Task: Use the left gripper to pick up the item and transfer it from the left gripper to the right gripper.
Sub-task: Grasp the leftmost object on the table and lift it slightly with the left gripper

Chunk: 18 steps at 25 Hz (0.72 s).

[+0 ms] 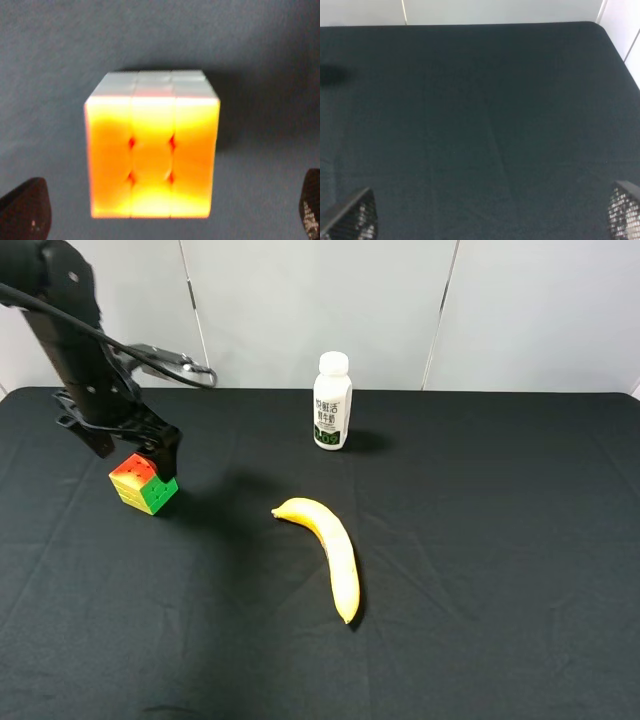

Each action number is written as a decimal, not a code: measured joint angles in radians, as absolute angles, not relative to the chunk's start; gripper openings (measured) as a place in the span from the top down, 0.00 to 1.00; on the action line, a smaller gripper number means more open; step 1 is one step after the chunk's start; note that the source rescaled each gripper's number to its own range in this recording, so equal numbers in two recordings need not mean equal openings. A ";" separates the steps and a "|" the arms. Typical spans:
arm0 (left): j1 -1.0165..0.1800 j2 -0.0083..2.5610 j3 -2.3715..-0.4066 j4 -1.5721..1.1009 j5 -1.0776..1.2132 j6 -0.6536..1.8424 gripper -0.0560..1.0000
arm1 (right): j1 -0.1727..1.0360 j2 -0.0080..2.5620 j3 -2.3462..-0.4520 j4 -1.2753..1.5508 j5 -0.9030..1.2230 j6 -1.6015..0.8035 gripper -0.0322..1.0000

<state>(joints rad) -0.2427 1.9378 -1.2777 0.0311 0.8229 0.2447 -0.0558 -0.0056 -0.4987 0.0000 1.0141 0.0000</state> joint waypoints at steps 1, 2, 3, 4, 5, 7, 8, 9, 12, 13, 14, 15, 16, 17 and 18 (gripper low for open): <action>-0.247 1.955 -1.284 0.033 0.823 0.245 0.00 | -0.056 -0.006 -0.499 0.000 1.014 0.000 0.00; -0.249 1.969 -1.288 0.033 0.822 0.245 0.00 | -0.056 -0.006 -0.499 0.000 1.014 0.000 0.00; -0.250 1.981 -1.290 0.033 0.822 0.245 0.00 | -0.056 -0.006 -0.499 0.000 1.014 0.000 0.00; -0.250 1.991 -1.291 0.032 0.821 0.245 0.00 | -0.056 -0.006 -0.499 0.000 1.014 0.000 0.00; -0.250 2.001 -1.292 0.032 0.821 0.245 0.00 | -0.056 -0.006 -0.499 0.000 1.014 0.000 0.00; -0.250 2.015 -1.292 0.036 0.820 0.244 0.00 | -0.056 -0.006 -0.499 0.000 1.014 0.000 0.00; -0.250 2.020 -1.292 0.043 0.818 0.244 0.00 | -0.056 -0.006 -0.499 0.000 1.014 0.000 0.00; -0.250 2.024 -1.292 0.055 0.814 0.242 0.00 | -0.056 -0.006 -0.499 0.000 1.014 0.000 0.00; -0.250 2.036 -1.294 0.082 0.797 0.228 0.00 | -0.056 -0.006 -0.499 0.000 1.014 0.000 0.00; -0.250 2.041 -1.294 0.086 0.791 0.224 0.00 | -0.056 -0.006 -0.499 0.000 1.014 0.000 0.00; -0.250 2.048 -1.295 0.089 0.786 0.221 0.00 | -0.056 -0.006 -0.499 0.000 1.014 0.000 0.00; -0.250 2.053 -1.295 0.090 0.781 0.221 0.00 | -0.056 -0.006 -0.499 0.000 1.014 0.000 0.00; -0.250 2.060 -1.295 0.092 0.774 0.220 0.00 | -0.056 -0.006 -0.499 0.000 1.014 0.000 0.00; -0.250 2.066 -1.295 0.093 0.767 0.218 0.00 | -0.056 -0.006 -0.499 0.000 1.014 0.000 0.00; -0.250 2.073 -1.295 0.095 0.764 0.215 0.00 | -0.056 -0.006 -0.499 0.000 1.014 0.000 0.00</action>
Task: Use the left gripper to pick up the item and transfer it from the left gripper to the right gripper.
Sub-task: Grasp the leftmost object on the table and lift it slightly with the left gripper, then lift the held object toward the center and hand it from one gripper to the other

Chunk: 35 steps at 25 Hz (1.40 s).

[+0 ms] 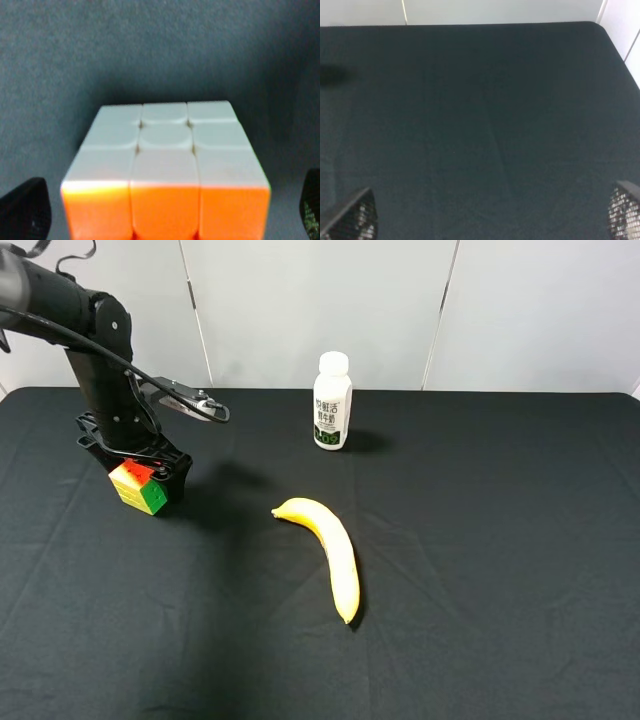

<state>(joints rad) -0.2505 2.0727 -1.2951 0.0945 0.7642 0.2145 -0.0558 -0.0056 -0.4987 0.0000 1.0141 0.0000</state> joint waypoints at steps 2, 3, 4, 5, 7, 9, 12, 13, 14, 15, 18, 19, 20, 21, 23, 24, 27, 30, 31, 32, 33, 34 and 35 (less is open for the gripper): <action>-0.250 2.086 -1.295 0.094 0.764 0.206 0.00 | -0.056 -0.006 -0.499 0.000 1.014 0.000 0.00; -0.250 2.092 -1.295 0.094 0.764 0.205 0.01 | -0.056 -0.006 -0.499 0.000 1.014 0.000 0.00; -0.250 2.094 -1.295 0.094 0.764 0.204 0.02 | -0.056 -0.006 -0.499 0.000 1.015 0.000 0.00; -0.250 2.094 -1.295 0.093 0.764 0.203 0.05 | -0.056 -0.006 -0.499 0.000 1.015 0.000 0.00; -0.250 2.094 -1.295 0.093 0.764 0.203 0.13 | -0.056 -0.006 -0.499 0.000 1.015 0.000 0.00; -0.250 2.094 -1.295 0.093 0.764 0.203 0.27 | -0.056 -0.006 -0.499 0.000 1.015 0.000 0.00; -0.250 2.094 -1.295 0.093 0.764 0.203 0.60 | -0.056 -0.006 -0.499 0.000 1.015 0.000 0.00; -0.250 2.094 -1.295 0.093 0.764 0.203 0.76 | -0.056 -0.006 -0.499 0.000 1.015 0.000 0.00; -0.250 2.094 -1.295 0.093 0.764 0.202 0.90 | -0.056 -0.006 -0.499 0.000 1.015 0.000 0.00; -0.250 2.094 -1.295 0.094 0.764 0.202 0.95 | -0.056 -0.006 -0.499 0.000 1.015 0.000 0.00; -0.250 2.094 -1.295 0.093 0.764 0.202 0.95 | -0.056 -0.006 -0.499 0.000 1.015 0.000 0.00; -0.250 2.094 -1.295 0.093 0.764 0.202 0.95 | -0.056 -0.006 -0.499 0.000 1.015 0.000 0.00; -0.250 2.094 -1.295 0.093 0.764 0.202 0.95 | -0.056 -0.006 -0.499 0.000 1.015 0.000 0.00; -0.250 2.094 -1.295 0.093 0.764 0.202 0.95 | -0.056 -0.006 -0.499 0.000 1.015 0.000 0.00; -0.250 2.094 -1.295 0.093 0.763 0.202 0.95 | -0.056 -0.006 -0.499 0.000 1.015 0.000 0.00; -0.250 2.094 -1.295 0.093 0.762 0.202 0.95 | -0.056 -0.006 -0.499 0.000 1.015 0.000 0.00; -0.250 2.094 -1.295 0.093 0.760 0.202 0.95 | -0.056 -0.006 -0.499 0.000 1.015 0.000 0.00; -0.250 2.088 -1.295 0.093 0.760 0.202 0.95 | -0.056 -0.006 -0.499 0.000 1.015 0.000 0.00; -0.250 2.079 -1.295 0.093 0.760 0.202 0.95 | -0.056 -0.006 -0.499 0.000 1.015 0.000 0.00; -0.250 2.067 -1.295 0.093 0.760 0.202 0.95 | -0.056 -0.006 -0.499 0.000 1.014 0.000 0.00; -0.250 2.054 -1.295 0.093 0.760 0.202 0.95 | -0.056 -0.006 -0.499 0.000 1.014 0.000 0.00; -0.250 2.036 -1.295 0.093 0.762 0.202 0.95 | -0.056 -0.006 -0.499 0.000 1.014 0.000 0.00; -0.250 2.019 -1.295 0.093 0.767 0.202 0.95 | -0.056 -0.006 -0.499 0.000 1.014 0.000 0.00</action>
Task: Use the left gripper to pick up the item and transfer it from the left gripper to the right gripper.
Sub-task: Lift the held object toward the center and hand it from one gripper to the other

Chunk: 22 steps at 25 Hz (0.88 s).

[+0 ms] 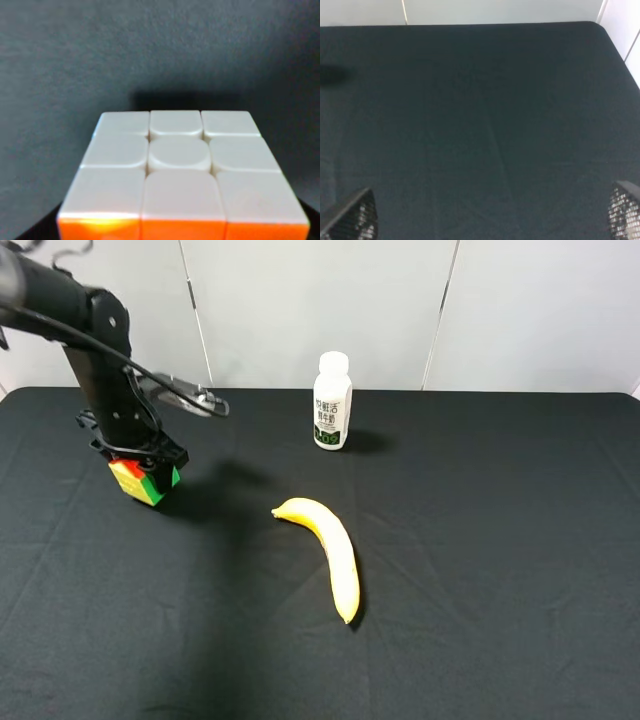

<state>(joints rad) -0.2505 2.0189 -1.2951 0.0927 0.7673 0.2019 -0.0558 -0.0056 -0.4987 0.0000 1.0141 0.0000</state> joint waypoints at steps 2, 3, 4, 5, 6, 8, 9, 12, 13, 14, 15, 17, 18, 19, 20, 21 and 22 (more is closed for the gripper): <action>-0.250 1.985 -1.295 0.092 0.786 0.195 0.95 | -0.056 -0.006 -0.499 0.000 1.014 0.000 0.00; -0.250 1.967 -1.295 0.091 0.802 0.191 0.95 | -0.056 -0.006 -0.499 0.000 1.014 0.000 0.00; -0.250 1.950 -1.295 0.089 0.820 0.183 0.95 | -0.056 -0.006 -0.499 0.000 1.014 0.000 0.00; -0.250 1.936 -1.295 0.087 0.835 0.177 0.95 | -0.056 -0.006 -0.499 0.000 1.014 0.000 0.00; -0.250 1.918 -1.295 0.085 0.854 0.173 0.95 | -0.056 -0.006 -0.499 0.000 1.014 0.000 0.00; -0.250 1.887 -1.295 0.072 0.884 0.165 0.95 | -0.056 -0.006 -0.499 0.000 1.014 0.000 0.00; -0.250 1.871 -1.295 0.064 0.897 0.159 0.95 | -0.056 -0.006 -0.499 0.000 1.014 0.000 0.00; -0.250 1.830 -1.295 0.033 0.941 0.154 0.95 | -0.056 -0.006 -0.499 0.000 1.014 0.000 0.00; -0.250 1.816 -1.295 0.019 0.955 0.152 0.95 | -0.056 -0.006 -0.499 0.000 1.014 0.000 0.00; -0.250 1.802 -1.295 0.000 0.968 0.151 0.95 | -0.056 -0.006 -0.499 0.000 1.014 0.000 0.00; -0.250 1.793 -1.295 -0.012 0.978 0.151 0.95 | -0.056 -0.006 -0.499 0.000 1.014 0.000 0.00; -0.250 1.772 -1.295 -0.051 0.994 0.152 0.95 | -0.056 -0.006 -0.499 0.000 1.014 0.000 0.00; -0.250 1.772 -1.295 -0.051 0.994 0.152 0.95 | -0.056 -0.006 -0.499 0.000 1.014 0.000 0.00; -0.254 1.756 -1.295 -0.088 1.004 0.155 0.95 | -0.056 -0.006 -0.499 0.000 1.014 0.000 0.00; -0.262 1.750 -1.295 -0.101 1.007 0.159 0.95 | -0.056 -0.006 -0.499 0.000 1.014 0.000 0.00; -0.274 1.744 -1.295 -0.109 1.007 0.161 0.95 | -0.056 -0.006 -0.499 0.000 1.014 0.000 0.00; -0.289 1.742 -1.295 -0.114 1.008 0.162 0.95 | -0.056 -0.006 -0.499 0.000 1.014 0.000 0.00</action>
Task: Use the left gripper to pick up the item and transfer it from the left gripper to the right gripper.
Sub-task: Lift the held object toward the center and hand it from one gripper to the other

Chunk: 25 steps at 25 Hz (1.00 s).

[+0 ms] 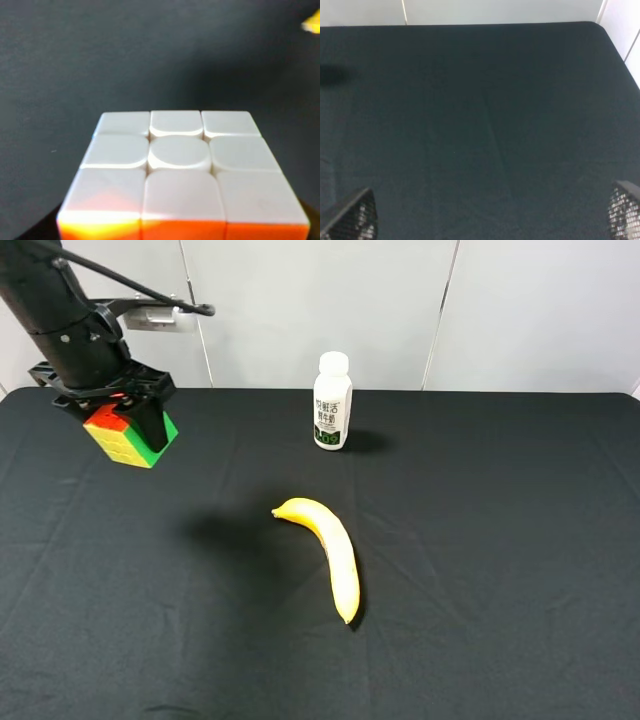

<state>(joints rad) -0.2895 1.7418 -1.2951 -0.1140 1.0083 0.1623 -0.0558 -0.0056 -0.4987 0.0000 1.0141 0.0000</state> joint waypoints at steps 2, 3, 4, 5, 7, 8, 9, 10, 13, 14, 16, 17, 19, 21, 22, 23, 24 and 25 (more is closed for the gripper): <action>-0.324 1.741 -1.295 -0.122 1.008 0.162 0.95 | -0.056 -0.006 -0.499 0.000 1.014 0.000 0.00; -0.343 1.741 -1.295 -0.128 1.004 0.163 0.95 | -0.056 -0.006 -0.499 0.000 1.015 0.000 0.00; -0.360 1.741 -1.295 -0.136 0.999 0.163 0.95 | -0.056 -0.006 -0.499 0.000 1.015 0.000 0.00; -0.379 1.741 -1.295 -0.149 0.990 0.165 0.95 | -0.056 -0.006 -0.499 0.000 1.015 0.000 0.00; -0.417 1.741 -1.295 -0.190 0.962 0.168 0.95 | -0.056 -0.006 -0.499 0.000 1.015 0.000 0.00; -0.431 1.741 -1.295 -0.209 0.949 0.170 0.95 | -0.056 -0.006 -0.499 0.000 1.015 0.000 0.00; -0.448 1.741 -1.295 -0.235 0.932 0.180 0.95 | -0.056 -0.006 -0.499 0.000 1.015 0.000 0.00; -0.463 1.741 -1.295 -0.261 0.917 0.192 0.95 | -0.056 -0.006 -0.499 0.000 1.015 0.000 0.00; -0.509 1.741 -1.295 -0.322 0.886 0.232 0.95 | -0.056 -0.006 -0.499 0.000 1.015 0.000 0.00; -0.525 1.741 -1.295 -0.337 0.875 0.239 0.95 | -0.056 -0.006 -0.499 0.000 1.015 0.000 0.00; -0.547 1.741 -1.295 -0.361 0.851 0.247 0.95 | -0.056 -0.006 -0.499 0.000 1.015 0.000 0.00; -0.555 1.741 -1.295 -0.376 0.839 0.250 0.95 | -0.056 -0.006 -0.499 0.000 1.015 0.000 0.00; -0.560 1.741 -1.295 -0.412 0.819 0.267 0.95 | -0.056 -0.006 -0.499 0.000 1.015 0.000 0.00; -0.562 1.741 -1.295 -0.466 0.800 0.303 0.95 | -0.056 -0.006 -0.499 0.000 1.015 0.000 0.00; -0.562 1.741 -1.295 -0.493 0.793 0.321 0.95 | -0.056 -0.006 -0.499 0.000 1.015 0.000 0.00; -0.562 1.741 -1.295 -0.527 0.791 0.344 0.95 | -0.056 -0.006 -0.499 0.000 1.015 0.000 0.00; -0.563 1.741 -1.295 -0.561 0.788 0.364 0.95 | -0.056 -0.006 -0.499 0.000 1.015 0.000 0.00; -0.563 1.741 -1.295 -0.593 0.783 0.384 0.95 | -0.056 -0.006 -0.499 0.000 1.015 0.000 0.00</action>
<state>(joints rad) -0.5627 1.7405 -1.2951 -0.5928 0.7831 0.3840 -0.0558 -0.0056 -0.4987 0.0000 1.0152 0.0000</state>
